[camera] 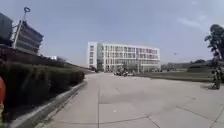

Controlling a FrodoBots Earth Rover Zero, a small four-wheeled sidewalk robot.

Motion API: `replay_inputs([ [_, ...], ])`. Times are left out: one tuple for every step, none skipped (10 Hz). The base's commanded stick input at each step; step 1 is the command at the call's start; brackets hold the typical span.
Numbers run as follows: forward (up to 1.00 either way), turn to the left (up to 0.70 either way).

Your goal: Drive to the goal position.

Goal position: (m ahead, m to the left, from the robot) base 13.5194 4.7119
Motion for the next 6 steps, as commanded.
replay_inputs([
  [0.70,-0.01],
  [0.70,-0.01],
  [0.70,-0.01],
  [0.70,-0.01],
  [0.70,-0.01],
  [0.70,-0.01],
])
